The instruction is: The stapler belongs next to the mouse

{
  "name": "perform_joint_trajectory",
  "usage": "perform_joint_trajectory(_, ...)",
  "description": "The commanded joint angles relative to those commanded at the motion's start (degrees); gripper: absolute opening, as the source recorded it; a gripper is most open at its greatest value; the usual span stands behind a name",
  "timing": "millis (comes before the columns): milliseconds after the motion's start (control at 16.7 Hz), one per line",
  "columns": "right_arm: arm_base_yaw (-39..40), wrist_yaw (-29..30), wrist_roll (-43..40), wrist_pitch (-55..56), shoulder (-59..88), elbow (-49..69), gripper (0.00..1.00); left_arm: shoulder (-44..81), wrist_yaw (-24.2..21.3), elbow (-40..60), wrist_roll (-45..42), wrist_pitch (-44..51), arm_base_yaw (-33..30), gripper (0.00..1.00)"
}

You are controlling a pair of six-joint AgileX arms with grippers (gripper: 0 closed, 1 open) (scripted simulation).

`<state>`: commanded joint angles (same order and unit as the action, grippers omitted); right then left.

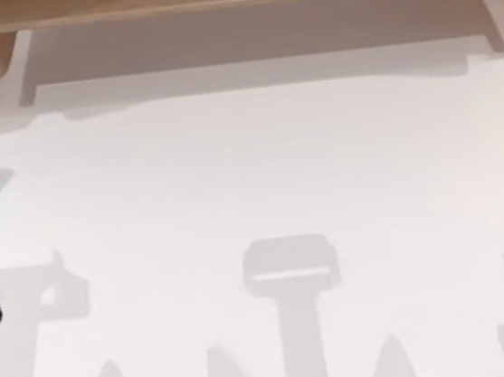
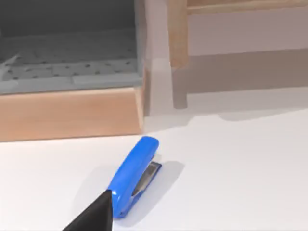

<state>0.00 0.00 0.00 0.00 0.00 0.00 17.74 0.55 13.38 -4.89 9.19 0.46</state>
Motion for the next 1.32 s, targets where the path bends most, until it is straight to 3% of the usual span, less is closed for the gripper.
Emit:
perform_joint_trajectory(900,0.0,0.0,0.0,0.0,0.0,0.0,1.0,79.0,3.0,58.1,-22.9,44.4,4.6,1.0)
perform_joint_trajectory(1320,0.0,0.0,0.0,0.0,0.0,0.0,1.0,106.9,1.1,86.3,-30.3,56.5,7.0,1.0)
